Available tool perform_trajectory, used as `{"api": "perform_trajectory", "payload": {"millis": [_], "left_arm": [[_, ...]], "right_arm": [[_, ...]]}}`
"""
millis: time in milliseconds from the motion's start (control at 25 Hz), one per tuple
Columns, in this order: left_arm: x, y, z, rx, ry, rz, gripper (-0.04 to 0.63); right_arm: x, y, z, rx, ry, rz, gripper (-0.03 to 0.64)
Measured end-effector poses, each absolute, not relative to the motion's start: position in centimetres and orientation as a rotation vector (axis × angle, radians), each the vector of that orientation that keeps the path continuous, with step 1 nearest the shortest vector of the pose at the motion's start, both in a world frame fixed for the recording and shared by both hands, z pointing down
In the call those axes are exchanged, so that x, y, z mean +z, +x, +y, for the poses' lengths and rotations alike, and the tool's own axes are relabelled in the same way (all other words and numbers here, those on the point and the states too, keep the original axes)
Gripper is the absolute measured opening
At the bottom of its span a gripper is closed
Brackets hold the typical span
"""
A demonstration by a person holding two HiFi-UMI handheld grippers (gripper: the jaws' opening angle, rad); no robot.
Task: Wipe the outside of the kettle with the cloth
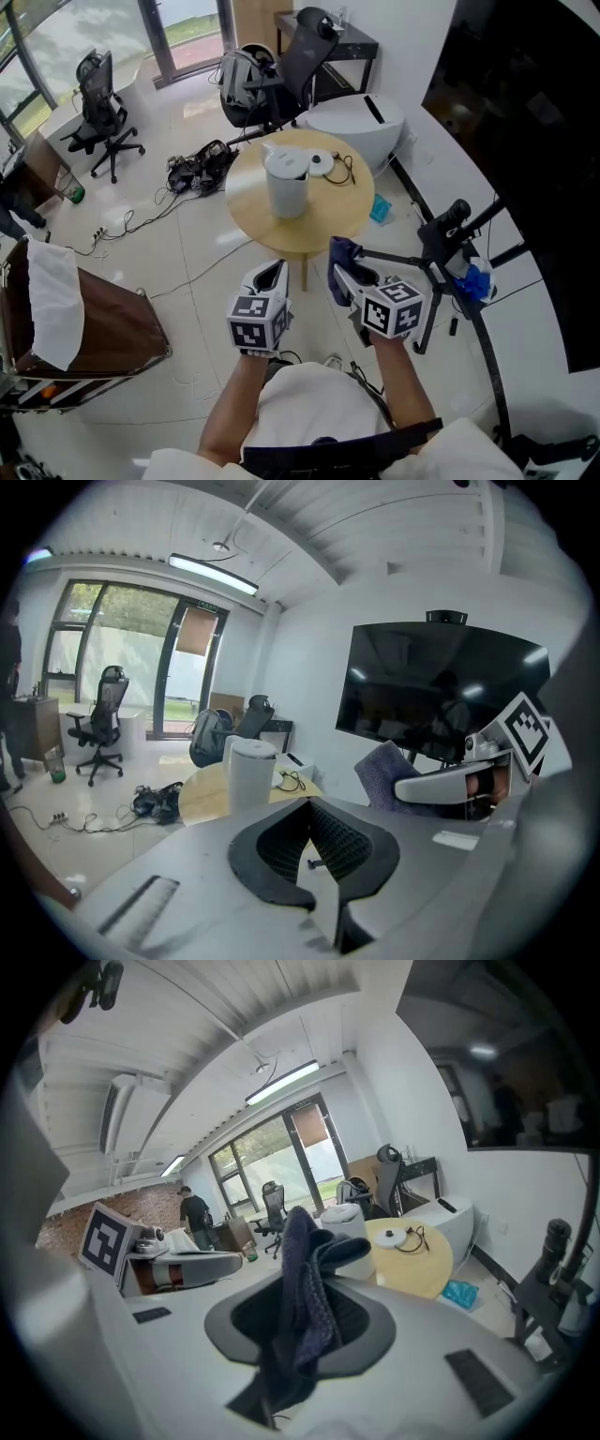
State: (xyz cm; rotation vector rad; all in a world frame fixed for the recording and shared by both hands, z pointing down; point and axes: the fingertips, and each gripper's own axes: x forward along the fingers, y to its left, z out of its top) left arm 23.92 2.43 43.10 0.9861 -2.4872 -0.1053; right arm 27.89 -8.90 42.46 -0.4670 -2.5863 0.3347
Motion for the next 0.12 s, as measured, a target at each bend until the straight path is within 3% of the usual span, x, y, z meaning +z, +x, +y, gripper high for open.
{"api": "perform_trajectory", "payload": {"millis": [120], "left_arm": [[42.91,24.31,2.58,-0.109,0.979,-2.495,0.002]], "right_arm": [[42.46,28.29,-8.75,0.331,-0.473,-2.583,0.094]]}}
